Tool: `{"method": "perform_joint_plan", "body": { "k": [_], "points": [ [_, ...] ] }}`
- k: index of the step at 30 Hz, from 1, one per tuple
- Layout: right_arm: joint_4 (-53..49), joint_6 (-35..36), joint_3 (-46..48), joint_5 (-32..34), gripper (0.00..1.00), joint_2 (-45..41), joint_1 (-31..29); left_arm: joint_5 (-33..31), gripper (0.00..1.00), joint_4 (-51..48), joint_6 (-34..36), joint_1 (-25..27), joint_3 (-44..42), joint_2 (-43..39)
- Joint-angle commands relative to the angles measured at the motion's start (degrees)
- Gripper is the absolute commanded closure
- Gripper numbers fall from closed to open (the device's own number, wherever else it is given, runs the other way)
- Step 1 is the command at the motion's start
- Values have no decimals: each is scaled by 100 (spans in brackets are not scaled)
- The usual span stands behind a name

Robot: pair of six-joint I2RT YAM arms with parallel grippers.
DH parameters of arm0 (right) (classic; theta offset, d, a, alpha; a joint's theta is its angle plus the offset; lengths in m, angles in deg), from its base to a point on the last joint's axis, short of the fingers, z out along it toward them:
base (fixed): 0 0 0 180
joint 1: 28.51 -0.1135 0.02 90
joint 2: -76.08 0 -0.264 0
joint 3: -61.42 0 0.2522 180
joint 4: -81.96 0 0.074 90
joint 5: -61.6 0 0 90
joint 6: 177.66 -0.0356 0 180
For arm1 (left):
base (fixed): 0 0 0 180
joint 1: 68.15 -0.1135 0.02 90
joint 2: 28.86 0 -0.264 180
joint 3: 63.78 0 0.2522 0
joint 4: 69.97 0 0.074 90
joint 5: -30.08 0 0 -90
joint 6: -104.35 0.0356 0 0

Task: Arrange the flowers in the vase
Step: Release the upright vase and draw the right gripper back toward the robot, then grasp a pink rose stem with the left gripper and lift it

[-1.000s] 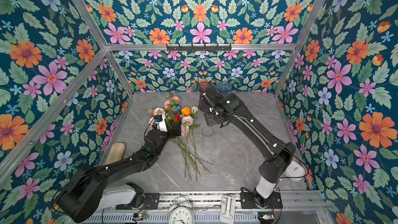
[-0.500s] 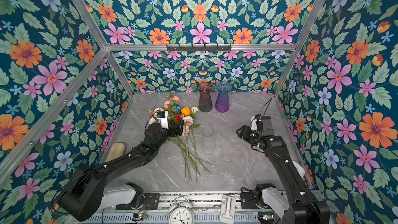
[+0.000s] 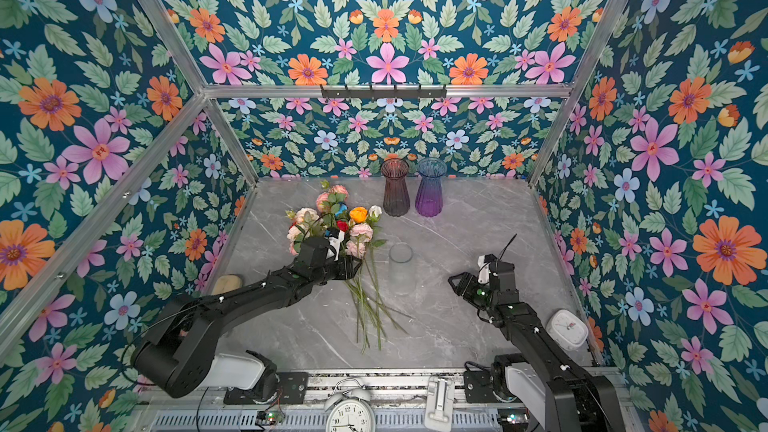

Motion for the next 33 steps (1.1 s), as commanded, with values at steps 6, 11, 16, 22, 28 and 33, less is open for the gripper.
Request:
{"method": "perform_joint_plan", "body": {
  "k": [6,11,16,22,28,33],
  "points": [
    [360,-97,34,-60,40,-62,-8,-25,54,-783,282,-14,722,669],
    [466,-240,283,31,40,-240,-4,-137,63,-907,373,-14,840,970],
    [419,-218,308,27,40,-415,-4,142,74,-402,207,-14,563,973],
    [383,-226,363,93,40,-623,-5,690,91,131,-253,-13,472,498],
    [455,-227,319,28,40,-340,-4,620,100,-29,-410,-14,493,-670],
    [490,-194,250,-61,40,-165,-4,621,100,87,-483,-14,628,-1612]
  ]
}}
